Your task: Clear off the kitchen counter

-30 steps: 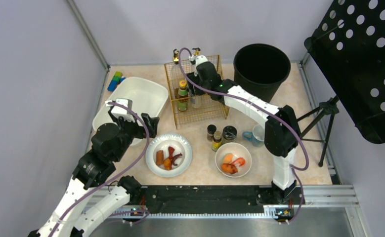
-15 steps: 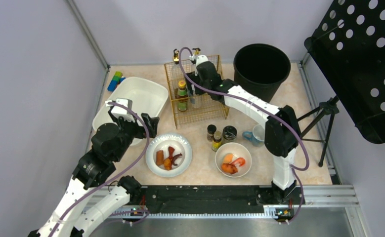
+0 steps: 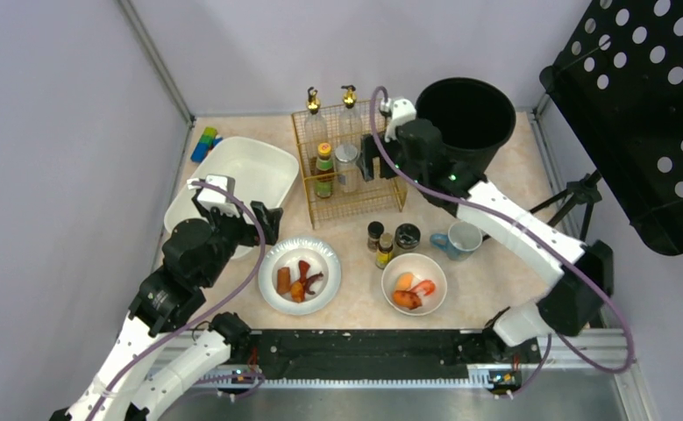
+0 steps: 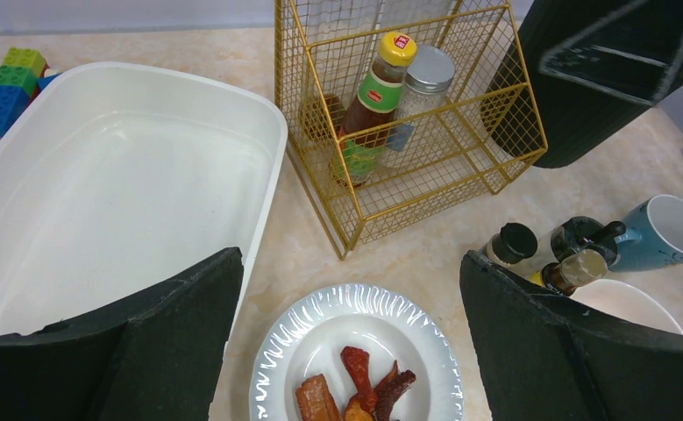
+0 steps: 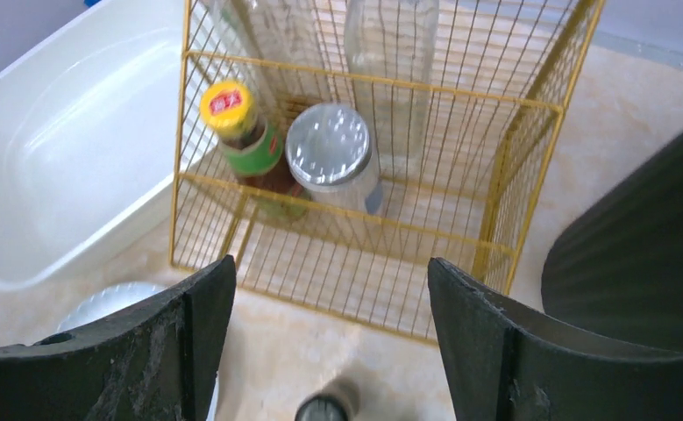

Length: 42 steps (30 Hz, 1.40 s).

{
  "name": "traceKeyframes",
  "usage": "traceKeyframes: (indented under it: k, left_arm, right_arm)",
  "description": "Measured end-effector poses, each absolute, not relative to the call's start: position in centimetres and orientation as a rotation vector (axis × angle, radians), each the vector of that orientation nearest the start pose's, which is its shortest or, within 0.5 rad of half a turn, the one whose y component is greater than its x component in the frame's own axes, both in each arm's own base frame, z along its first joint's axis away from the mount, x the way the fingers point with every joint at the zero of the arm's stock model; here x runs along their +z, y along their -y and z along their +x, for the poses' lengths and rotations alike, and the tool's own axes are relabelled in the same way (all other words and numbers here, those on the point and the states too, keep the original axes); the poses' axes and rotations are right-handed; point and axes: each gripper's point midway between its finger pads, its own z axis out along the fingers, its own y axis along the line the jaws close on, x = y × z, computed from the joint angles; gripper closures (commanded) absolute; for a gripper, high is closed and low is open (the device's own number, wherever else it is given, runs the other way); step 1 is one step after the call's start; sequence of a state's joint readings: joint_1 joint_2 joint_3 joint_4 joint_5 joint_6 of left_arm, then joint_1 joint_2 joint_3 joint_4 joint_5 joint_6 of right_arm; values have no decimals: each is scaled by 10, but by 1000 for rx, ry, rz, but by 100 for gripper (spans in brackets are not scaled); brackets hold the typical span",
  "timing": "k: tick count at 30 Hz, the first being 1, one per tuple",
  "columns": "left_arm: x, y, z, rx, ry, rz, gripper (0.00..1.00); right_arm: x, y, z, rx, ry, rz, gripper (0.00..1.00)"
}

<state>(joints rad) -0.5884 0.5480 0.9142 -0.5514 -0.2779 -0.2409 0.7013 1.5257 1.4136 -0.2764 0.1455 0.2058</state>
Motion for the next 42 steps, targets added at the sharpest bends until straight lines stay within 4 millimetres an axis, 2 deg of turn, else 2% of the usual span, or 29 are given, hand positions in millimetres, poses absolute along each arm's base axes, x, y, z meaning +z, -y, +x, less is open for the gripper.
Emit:
traceKeyframes:
  k: [4, 10, 16, 20, 25, 33, 42]
  left_arm:
    - [310, 99, 218, -361, -1760, 103, 2]
    - [310, 99, 218, -361, -1760, 103, 2]
    - [310, 98, 218, -359, -1760, 101, 2]
    - [310, 98, 218, -357, -1759, 99, 2]
    - [310, 97, 218, -354, -1759, 96, 2]
    - [310, 97, 218, -353, -1759, 95, 2]
    - [310, 97, 218, -353, -1759, 95, 2]
  right_arm:
    - [282, -271, 338, 485, -1936, -417, 23]
    - [263, -251, 293, 479, -1997, -506, 23]
    - [259, -255, 255, 521, -2006, -599, 26]
    - [242, -263, 239, 530, -2038, -661, 29]
    - [213, -269, 228, 516, -2097, -715, 33]
    - [173, -266, 226, 459, -2185, -739, 37]
    - [162, -266, 227, 446, -2202, -734, 49]
